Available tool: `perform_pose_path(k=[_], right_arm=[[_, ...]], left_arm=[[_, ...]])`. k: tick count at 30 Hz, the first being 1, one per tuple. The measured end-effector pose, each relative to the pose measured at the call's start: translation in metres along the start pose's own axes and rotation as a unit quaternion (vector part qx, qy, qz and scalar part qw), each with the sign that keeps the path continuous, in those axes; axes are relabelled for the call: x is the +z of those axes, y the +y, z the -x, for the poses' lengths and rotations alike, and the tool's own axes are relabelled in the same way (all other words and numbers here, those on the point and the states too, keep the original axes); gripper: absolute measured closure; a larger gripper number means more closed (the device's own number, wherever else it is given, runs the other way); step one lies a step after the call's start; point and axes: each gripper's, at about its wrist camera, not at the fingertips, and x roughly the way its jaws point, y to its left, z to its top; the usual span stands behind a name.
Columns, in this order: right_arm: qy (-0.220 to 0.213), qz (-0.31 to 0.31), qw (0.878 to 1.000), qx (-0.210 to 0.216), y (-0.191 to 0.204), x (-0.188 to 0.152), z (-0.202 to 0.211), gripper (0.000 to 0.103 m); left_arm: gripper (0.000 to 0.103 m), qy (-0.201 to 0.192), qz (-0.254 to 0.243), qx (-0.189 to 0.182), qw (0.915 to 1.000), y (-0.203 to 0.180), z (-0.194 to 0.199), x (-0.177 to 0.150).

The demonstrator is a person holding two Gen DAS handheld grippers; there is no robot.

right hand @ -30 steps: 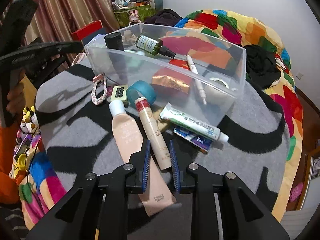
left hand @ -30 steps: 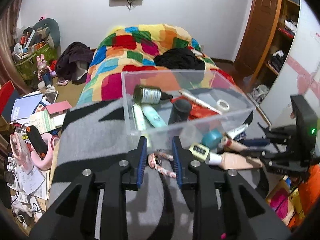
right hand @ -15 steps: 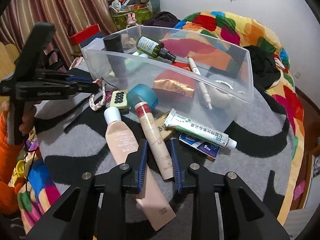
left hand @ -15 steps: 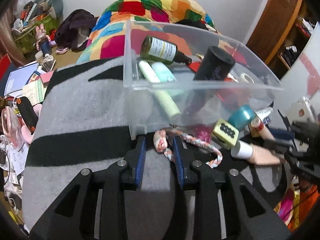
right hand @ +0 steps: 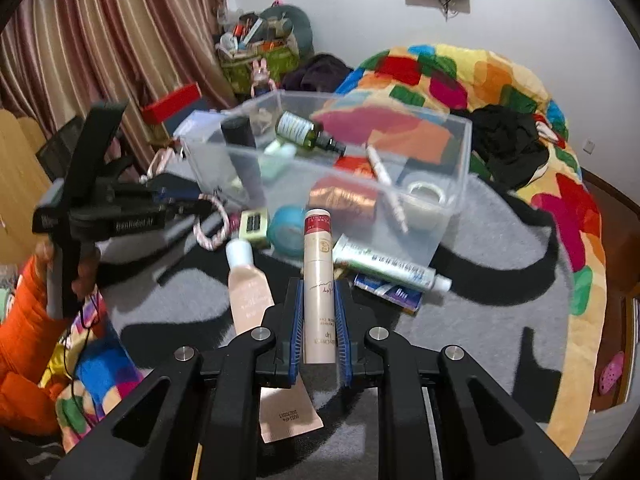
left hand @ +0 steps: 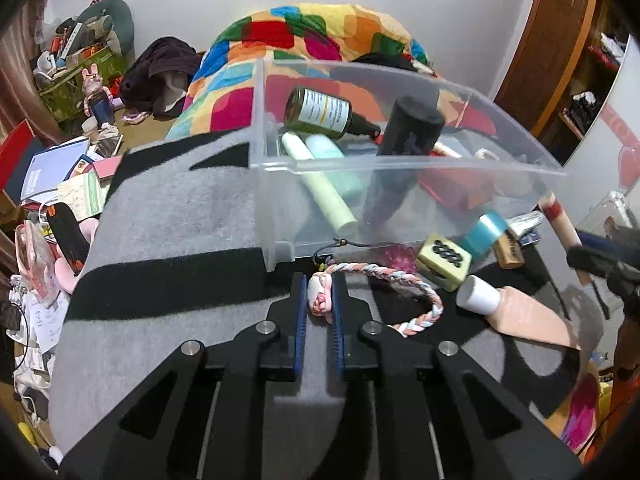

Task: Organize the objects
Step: 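Grasp the braided rope bracelet with left tool while right tool grasps the beige foundation tube, then release the bracelet into the box with left tool while right tool drops the beige tube in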

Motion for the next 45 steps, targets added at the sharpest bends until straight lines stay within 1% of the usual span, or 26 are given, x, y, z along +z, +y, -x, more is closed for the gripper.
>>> perform_pose_path(k=[4, 8, 12, 15, 17, 18, 20, 22, 25, 28, 29, 31, 33, 35, 37, 40, 43, 45], right_arm=[[-0.025, -0.011, 1.0, -0.002, -0.004, 0.012, 0.009, 0.089], [-0.044, -0.033, 0.998, -0.002, -0.008, 0.026, 0.01, 0.089], [-0.056, -0.05, 0.997, -0.01, -0.013, 0.041, 0.006, 0.089], [-0.06, -0.064, 0.996, -0.02, -0.019, 0.052, 0.0, 0.089], [-0.06, -0.075, 0.995, -0.025, -0.023, 0.059, -0.006, 0.089], [-0.059, -0.08, 0.995, -0.028, -0.025, 0.063, -0.009, 0.089], [-0.055, -0.085, 0.994, -0.035, -0.027, 0.07, -0.016, 0.089], [-0.051, -0.087, 0.994, -0.039, -0.029, 0.077, -0.024, 0.089], [-0.04, -0.088, 0.995, -0.039, -0.033, 0.087, -0.037, 0.089], [-0.021, -0.081, 0.996, -0.039, -0.032, 0.094, -0.054, 0.089], [-0.016, -0.079, 0.996, -0.038, -0.031, 0.094, -0.058, 0.089], [-0.003, -0.074, 0.997, -0.034, -0.029, 0.094, -0.068, 0.089], [0.01, -0.069, 0.997, -0.032, -0.026, 0.093, -0.076, 0.089], [0.018, -0.062, 0.997, -0.036, -0.023, 0.09, -0.08, 0.089], [0.019, -0.055, 0.998, -0.039, -0.02, 0.087, -0.081, 0.089], [0.016, -0.051, 0.998, -0.038, -0.018, 0.085, -0.076, 0.089], [0.008, -0.047, 0.998, -0.035, -0.016, 0.085, -0.064, 0.087], [-0.003, -0.044, 0.998, -0.038, -0.015, 0.083, -0.052, 0.082]], left_arm=[[0.092, -0.029, 0.002, -0.006, 0.9995, 0.002, 0.025, 0.002], [0.092, -0.065, 0.011, -0.014, 0.9977, 0.006, 0.05, 0.013], [0.092, -0.097, 0.028, -0.002, 0.9949, 0.015, 0.065, 0.034], [0.092, -0.112, 0.039, 0.013, 0.9929, 0.023, 0.067, 0.048], [0.092, -0.11, 0.048, 0.021, 0.9925, 0.03, 0.062, 0.06], [0.092, -0.106, 0.052, 0.019, 0.9928, 0.033, 0.057, 0.065], [0.092, -0.095, 0.06, 0.005, 0.9937, 0.039, 0.047, 0.074], [0.092, -0.084, 0.064, 0.01, 0.9943, 0.042, 0.035, 0.082], [0.092, -0.073, 0.059, 0.02, 0.9954, 0.04, 0.019, 0.087], [0.092, -0.059, 0.053, 0.015, 0.9967, 0.034, 0.006, 0.087], [0.09, -0.058, 0.051, 0.017, 0.9969, 0.033, 0.004, 0.087], [0.09, -0.06, 0.046, 0.024, 0.9969, 0.03, 0.004, 0.085], [0.086, -0.056, 0.046, 0.016, 0.9972, 0.03, 0.006, 0.083], [0.086, -0.054, 0.048, 0.009, 0.9974, 0.031, 0.008, 0.082], [0.085, -0.053, 0.049, 0.001, 0.9974, 0.032, 0.011, 0.079], [0.085, -0.055, 0.045, 0.001, 0.9975, 0.031, 0.018, 0.075], [0.079, -0.061, 0.037, 0.006, 0.9974, 0.027, 0.028, 0.068], [0.068, -0.068, 0.033, 0.007, 0.9971, 0.024, 0.035, 0.064]])
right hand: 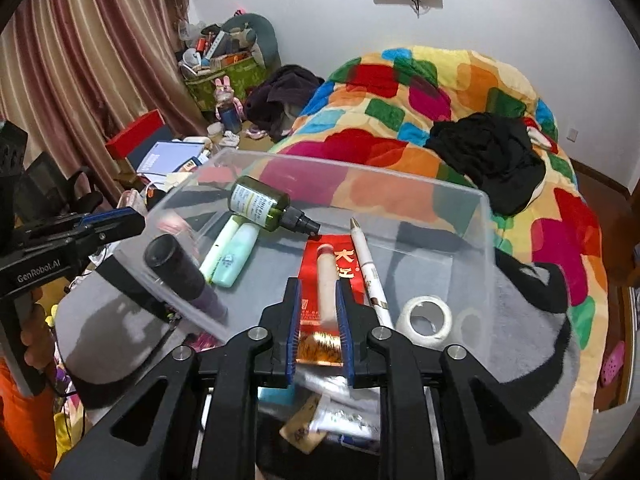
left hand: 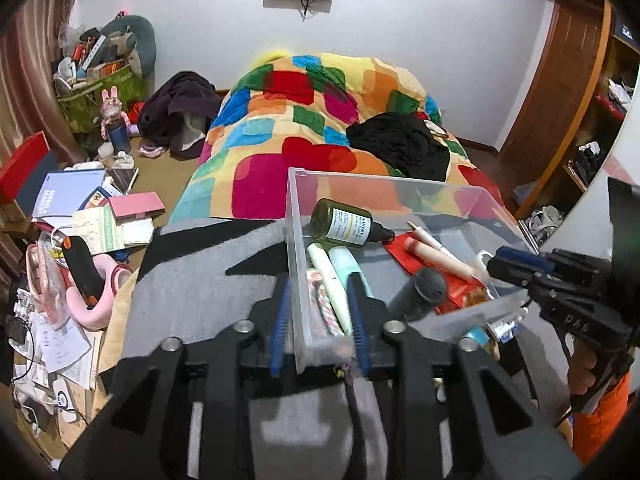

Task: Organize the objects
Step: 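Release the bracelet into the box with left tool while right tool drops the beige tube in, then grasp the pink foundation bottle with left tool while right tool grasps the white toothpaste tube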

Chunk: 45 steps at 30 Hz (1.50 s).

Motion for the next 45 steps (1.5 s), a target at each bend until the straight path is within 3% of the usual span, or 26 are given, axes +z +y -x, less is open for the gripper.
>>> perform_pose_path(k=[5, 9, 11, 21, 24, 27, 28, 32, 41, 43, 45], right_arm=[[-0.03, 0.007, 0.999, -0.015, -0.002, -0.01, 0.031, 0.064], [-0.033, 0.007, 0.999, -0.021, -0.007, -0.025, 0.047, 0.059], [-0.028, 0.008, 0.999, -0.021, -0.008, -0.037, 0.05, 0.059], [0.044, 0.066, 0.996, -0.052, 0.005, -0.111, 0.033, 0.059], [0.034, 0.067, 0.996, -0.042, 0.015, -0.118, 0.034, 0.059], [0.036, 0.051, 0.998, 0.008, 0.027, -0.12, 0.033, 0.058], [0.033, 0.057, 0.998, 0.011, 0.033, -0.121, 0.033, 0.051], [0.03, 0.074, 0.997, 0.017, 0.044, -0.126, 0.034, 0.05], [0.015, -0.009, 0.998, -0.054, -0.026, -0.108, 0.048, 0.05], [0.015, -0.036, 0.998, -0.055, -0.038, -0.102, 0.046, 0.05], [0.016, -0.06, 0.997, -0.045, -0.046, -0.095, 0.04, 0.049]], left_arm=[[0.047, -0.017, -0.019, -0.007, 0.9996, -0.011, 0.024, -0.012], [0.03, -0.017, -0.041, -0.013, 0.9989, -0.027, 0.033, -0.027], [0.028, -0.003, -0.049, -0.024, 0.9985, -0.037, 0.03, -0.038], [0.028, 0.107, -0.061, -0.075, 0.9895, -0.076, -0.015, -0.089], [0.027, 0.13, -0.047, -0.093, 0.9861, -0.081, -0.022, -0.094], [0.027, 0.13, -0.038, -0.1, 0.9858, -0.083, -0.02, -0.093], [0.027, 0.132, -0.03, -0.106, 0.9852, -0.083, -0.02, -0.093], [0.027, 0.127, -0.024, -0.097, 0.9868, -0.085, -0.021, -0.093], [0.028, 0.11, -0.047, -0.074, 0.9901, -0.104, -0.035, -0.09], [0.034, 0.103, -0.051, -0.068, 0.991, -0.108, -0.037, -0.089], [0.047, 0.096, -0.065, -0.055, 0.9918, -0.111, -0.037, -0.089]])
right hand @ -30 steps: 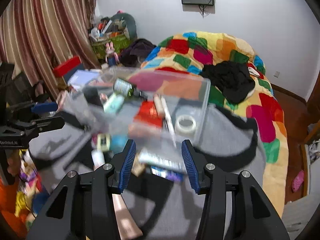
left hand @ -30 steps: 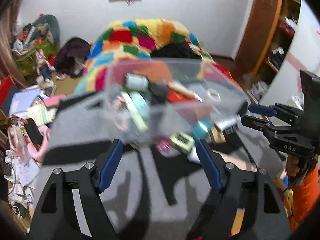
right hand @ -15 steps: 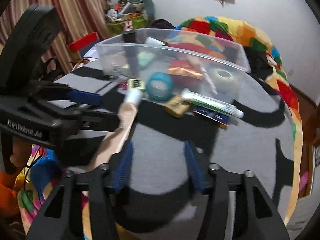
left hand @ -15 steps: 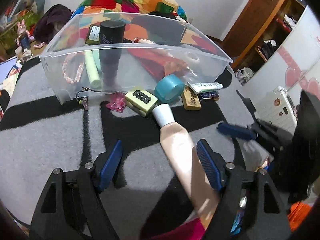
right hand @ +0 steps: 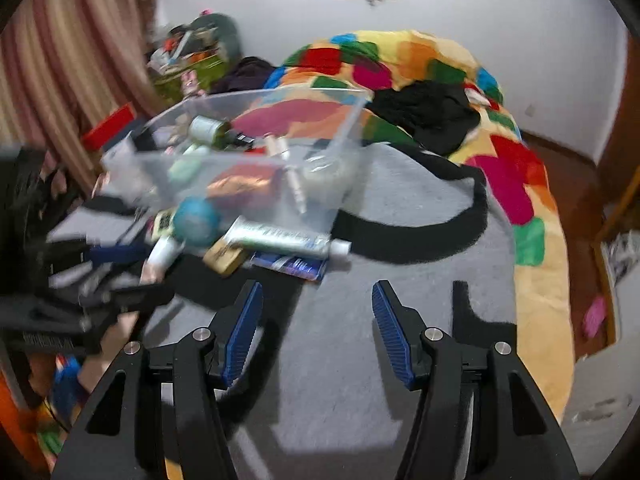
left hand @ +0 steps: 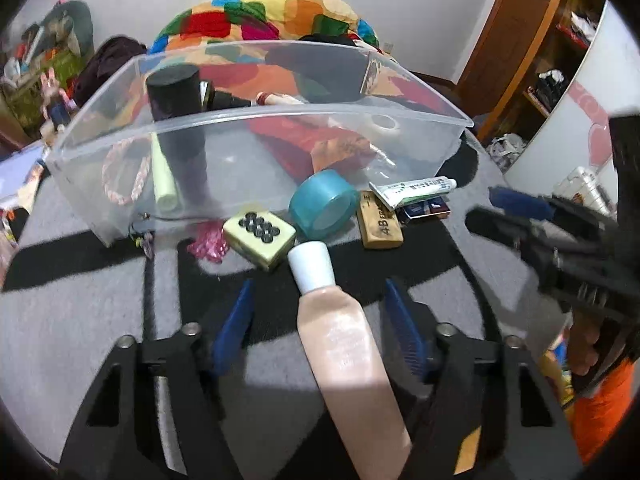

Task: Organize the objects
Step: 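Grasp the pink foundation bottle with left tool while right tool grasps the white toothpaste tube, then lower the pink foundation bottle into the box with left tool and release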

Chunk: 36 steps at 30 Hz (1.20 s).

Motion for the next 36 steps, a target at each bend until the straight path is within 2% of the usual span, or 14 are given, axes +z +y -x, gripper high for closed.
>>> perform_pose_path(k=[1, 3, 5, 9, 11, 14, 15, 17, 18, 20, 23, 28, 31, 36], right_arm=[[0.001, -0.007, 1.0, 0.001, -0.001, 0.005, -0.005, 0.046], [0.004, -0.007, 1.0, 0.0, 0.002, 0.011, -0.014, 0.043], [0.009, -0.003, 1.0, -0.001, 0.007, 0.014, -0.022, 0.038], [0.016, 0.002, 1.0, -0.001, 0.011, 0.02, -0.032, 0.033], [0.015, 0.008, 1.0, 0.003, 0.012, 0.023, -0.033, 0.027], [0.012, 0.026, 1.0, 0.012, 0.014, 0.026, -0.034, 0.028], [0.013, 0.029, 0.999, 0.019, 0.015, 0.026, -0.033, 0.03], [0.019, 0.039, 0.999, 0.024, 0.017, 0.024, -0.034, 0.048], [0.019, 0.044, 0.999, 0.025, 0.018, 0.022, -0.032, 0.049], [0.017, 0.05, 0.998, 0.025, 0.02, 0.019, -0.029, 0.062], [0.02, 0.058, 0.997, 0.039, 0.022, 0.014, -0.021, 0.076], [0.036, 0.096, 0.992, 0.069, 0.039, 0.001, -0.013, 0.078], [0.028, 0.129, 0.989, 0.065, 0.052, -0.006, -0.006, 0.078], [0.01, 0.134, 0.99, 0.046, 0.06, 0.002, -0.007, 0.078]], left_arm=[[0.051, -0.002, -0.011, 0.008, 0.9999, -0.003, -0.001, -0.001], [0.065, -0.009, -0.032, 0.022, 0.9992, -0.007, 0.001, -0.004], [0.07, -0.012, -0.044, 0.025, 0.9986, -0.008, 0.003, -0.007], [0.071, -0.021, -0.05, 0.022, 0.9983, -0.001, 0.009, -0.015], [0.071, -0.024, -0.047, 0.018, 0.9985, 0.006, 0.015, -0.017], [0.071, -0.03, -0.035, 0.012, 0.9988, 0.016, 0.024, -0.021], [0.071, -0.035, -0.032, 0.013, 0.9988, 0.018, 0.028, -0.021], [0.071, -0.048, -0.026, 0.013, 0.9984, 0.025, 0.04, -0.02], [0.071, -0.053, -0.022, 0.012, 0.9983, 0.029, 0.045, -0.019], [0.071, -0.066, -0.014, 0.011, 0.9977, 0.034, 0.055, -0.014], [0.072, -0.08, -0.004, 0.012, 0.9967, 0.042, 0.068, -0.01], [0.072, -0.099, 0.013, 0.008, 0.995, 0.052, 0.084, -0.004], [0.072, -0.109, 0.019, 0.014, 0.9937, 0.056, 0.092, 0.0], [0.072, -0.135, 0.02, 0.026, 0.9903, 0.061, 0.114, 0.007]])
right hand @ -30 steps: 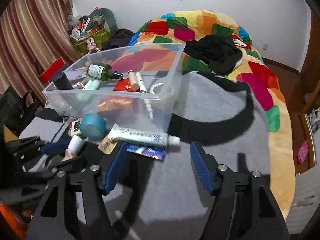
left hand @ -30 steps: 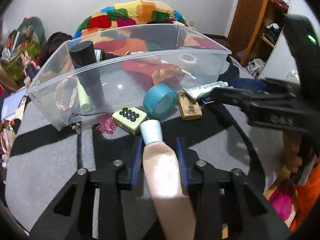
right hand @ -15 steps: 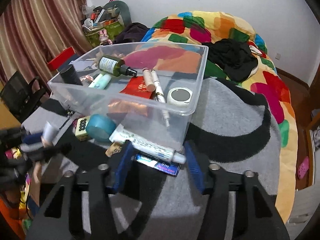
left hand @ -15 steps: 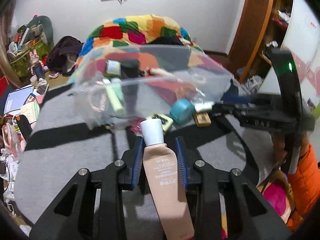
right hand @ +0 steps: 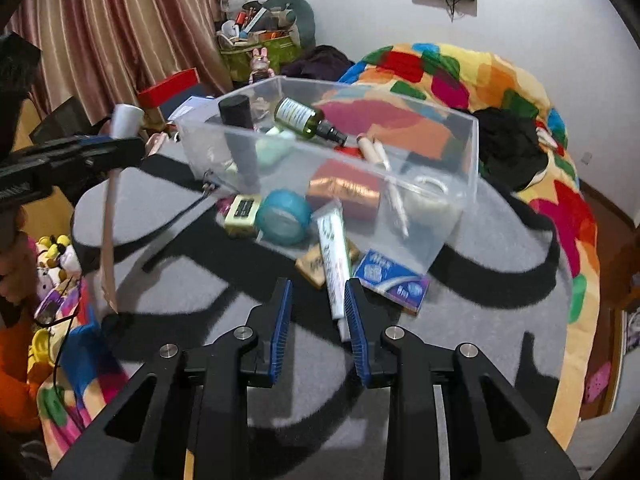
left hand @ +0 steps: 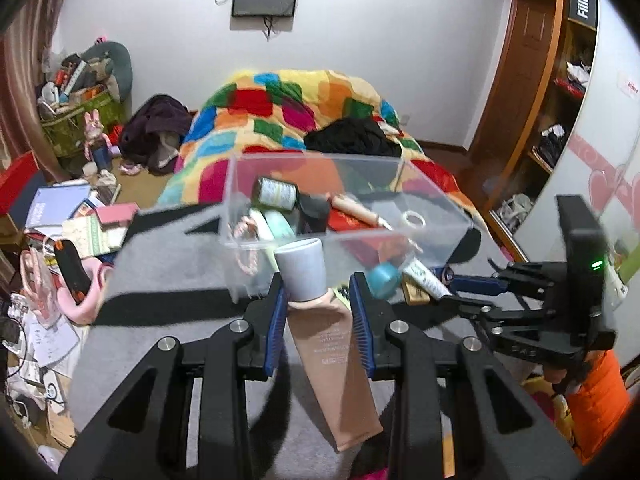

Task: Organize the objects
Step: 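Lower the pink foundation bottle into the box with left tool and release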

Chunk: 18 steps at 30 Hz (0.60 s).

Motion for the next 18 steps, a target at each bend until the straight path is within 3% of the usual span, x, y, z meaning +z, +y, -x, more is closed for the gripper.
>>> perform_pose_path(k=[3, 7, 9, 11, 18], right_arm=[[0.01, -0.001, 1.0, -0.025, -0.003, 0.004, -0.013, 0.078], [0.016, -0.008, 1.0, -0.015, -0.005, 0.0, -0.02, 0.079], [0.019, -0.006, 1.0, -0.012, -0.003, -0.004, -0.021, 0.088], [0.02, -0.006, 1.0, -0.012, -0.001, -0.006, -0.02, 0.089], [-0.015, -0.03, 0.999, -0.008, -0.008, -0.002, 0.003, 0.09]], left_arm=[[0.072, -0.019, -0.001, 0.012, 0.9997, 0.006, 0.012, 0.009], [0.072, -0.043, 0.002, 0.032, 0.9985, 0.014, 0.024, 0.023], [0.072, -0.053, 0.006, 0.042, 0.9977, 0.019, 0.026, 0.032], [0.072, -0.063, 0.011, 0.049, 0.9968, 0.024, 0.027, 0.042], [0.072, -0.079, 0.024, 0.083, 0.9931, 0.034, 0.013, 0.074]])
